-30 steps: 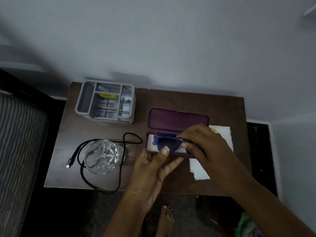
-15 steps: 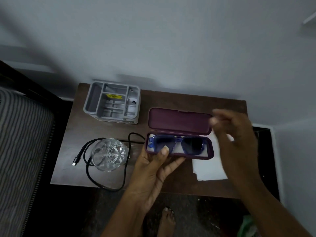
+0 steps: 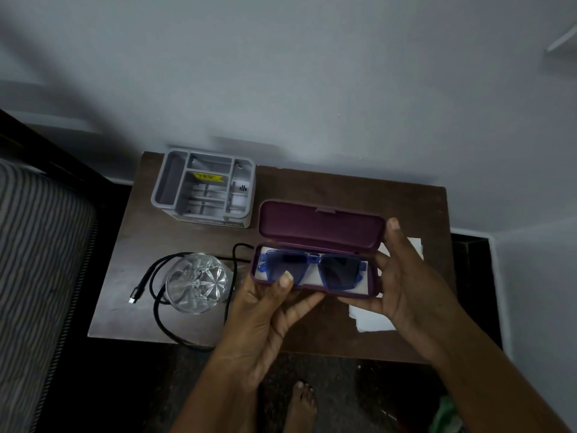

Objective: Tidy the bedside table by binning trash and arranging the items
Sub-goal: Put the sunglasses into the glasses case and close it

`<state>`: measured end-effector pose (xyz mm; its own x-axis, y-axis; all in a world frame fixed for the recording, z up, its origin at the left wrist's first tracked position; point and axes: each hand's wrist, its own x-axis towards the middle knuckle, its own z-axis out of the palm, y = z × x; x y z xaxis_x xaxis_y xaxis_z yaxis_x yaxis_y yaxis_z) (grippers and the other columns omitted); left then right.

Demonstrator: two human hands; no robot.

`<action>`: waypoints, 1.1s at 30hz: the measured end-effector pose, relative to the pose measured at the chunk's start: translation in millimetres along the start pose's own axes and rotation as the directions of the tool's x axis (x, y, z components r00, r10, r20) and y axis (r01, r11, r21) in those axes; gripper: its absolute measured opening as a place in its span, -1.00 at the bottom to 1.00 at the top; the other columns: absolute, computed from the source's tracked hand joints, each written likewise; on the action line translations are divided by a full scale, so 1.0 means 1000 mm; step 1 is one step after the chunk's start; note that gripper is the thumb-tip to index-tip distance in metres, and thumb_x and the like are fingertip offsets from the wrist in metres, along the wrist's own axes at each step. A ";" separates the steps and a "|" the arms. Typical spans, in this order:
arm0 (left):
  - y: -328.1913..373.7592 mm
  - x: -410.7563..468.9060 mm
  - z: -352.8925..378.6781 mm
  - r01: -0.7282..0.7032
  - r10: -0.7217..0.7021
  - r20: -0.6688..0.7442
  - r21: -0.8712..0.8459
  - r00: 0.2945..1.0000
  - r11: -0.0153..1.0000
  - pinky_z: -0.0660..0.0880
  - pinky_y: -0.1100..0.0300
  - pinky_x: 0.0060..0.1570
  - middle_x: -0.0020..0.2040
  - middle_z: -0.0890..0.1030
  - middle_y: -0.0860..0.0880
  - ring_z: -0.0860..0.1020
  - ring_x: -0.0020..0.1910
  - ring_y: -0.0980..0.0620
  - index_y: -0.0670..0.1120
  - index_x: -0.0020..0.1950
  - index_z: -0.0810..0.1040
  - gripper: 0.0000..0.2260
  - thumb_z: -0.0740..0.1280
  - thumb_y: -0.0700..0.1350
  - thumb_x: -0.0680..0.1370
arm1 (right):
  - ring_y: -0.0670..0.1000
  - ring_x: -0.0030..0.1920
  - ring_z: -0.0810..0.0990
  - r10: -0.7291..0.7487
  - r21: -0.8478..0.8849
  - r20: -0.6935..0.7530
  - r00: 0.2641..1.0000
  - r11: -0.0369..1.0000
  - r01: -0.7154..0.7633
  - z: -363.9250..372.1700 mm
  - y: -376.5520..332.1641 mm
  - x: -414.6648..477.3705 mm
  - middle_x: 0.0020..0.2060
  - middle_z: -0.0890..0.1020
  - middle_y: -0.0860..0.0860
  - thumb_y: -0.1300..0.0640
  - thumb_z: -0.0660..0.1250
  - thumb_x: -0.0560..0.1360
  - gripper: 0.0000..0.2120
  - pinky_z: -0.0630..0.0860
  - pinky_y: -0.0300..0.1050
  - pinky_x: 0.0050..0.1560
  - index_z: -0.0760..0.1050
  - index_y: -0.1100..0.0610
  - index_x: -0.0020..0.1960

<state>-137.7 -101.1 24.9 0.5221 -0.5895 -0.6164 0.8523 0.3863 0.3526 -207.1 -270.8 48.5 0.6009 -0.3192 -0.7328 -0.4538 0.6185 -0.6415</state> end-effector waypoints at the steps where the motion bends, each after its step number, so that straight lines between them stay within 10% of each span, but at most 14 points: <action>1: 0.000 0.000 0.000 -0.002 0.001 0.011 0.009 1.000 1.000 0.62 0.06 -0.16 0.19 0.59 -0.25 0.61 0.10 -0.18 -0.20 0.31 0.40 -0.19 0.63 -0.13 0.13 | 0.16 0.12 0.61 0.009 0.014 0.011 1.000 1.000 -0.009 0.000 0.000 -0.001 0.15 0.62 0.03 -0.28 0.16 0.36 -0.47 0.54 0.28 0.07 0.43 -0.11 0.27; 22: 0.001 0.000 0.005 -0.040 0.042 -0.027 0.069 0.999 0.997 0.64 0.08 -0.16 0.18 0.61 -0.19 0.66 0.02 -0.09 -0.13 0.25 0.45 -0.52 0.37 -0.23 0.32 | 0.21 0.09 0.62 -0.061 0.054 0.131 0.990 0.997 0.054 -0.006 0.001 -0.007 0.16 0.56 0.12 0.07 0.29 0.37 -0.67 0.62 0.07 -0.17 0.54 0.05 0.12; 26: 0.000 0.002 0.006 -0.077 0.078 -0.012 0.056 0.997 0.995 0.62 0.13 -0.14 0.19 0.62 -0.14 0.63 0.10 -0.08 -0.08 0.21 0.53 -0.29 0.64 -0.09 0.09 | 0.16 0.02 0.63 -0.079 0.057 0.128 0.989 0.996 0.073 -0.008 0.001 -0.005 0.06 0.60 0.09 0.20 0.31 0.29 -0.72 0.64 -0.05 -0.22 0.60 0.03 -0.02; 33: 0.006 0.002 0.017 -0.067 0.067 0.003 0.080 0.998 0.995 0.61 0.12 -0.11 0.23 0.58 -0.20 0.60 0.15 -0.14 -0.15 0.33 0.42 -0.18 0.56 0.17 0.17 | -0.01 0.00 0.65 -0.162 -0.010 0.149 0.975 0.986 0.165 -0.012 0.007 -0.005 -0.03 0.64 -0.05 0.34 0.29 0.38 -0.72 0.61 -0.17 -0.18 0.66 0.03 -0.08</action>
<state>-131.1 -111.9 37.7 0.5784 -0.5642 -0.5892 0.8149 0.3673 0.4483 -221.0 -273.9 45.0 0.7579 -0.3041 -0.5772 -0.3550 0.5501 -0.7559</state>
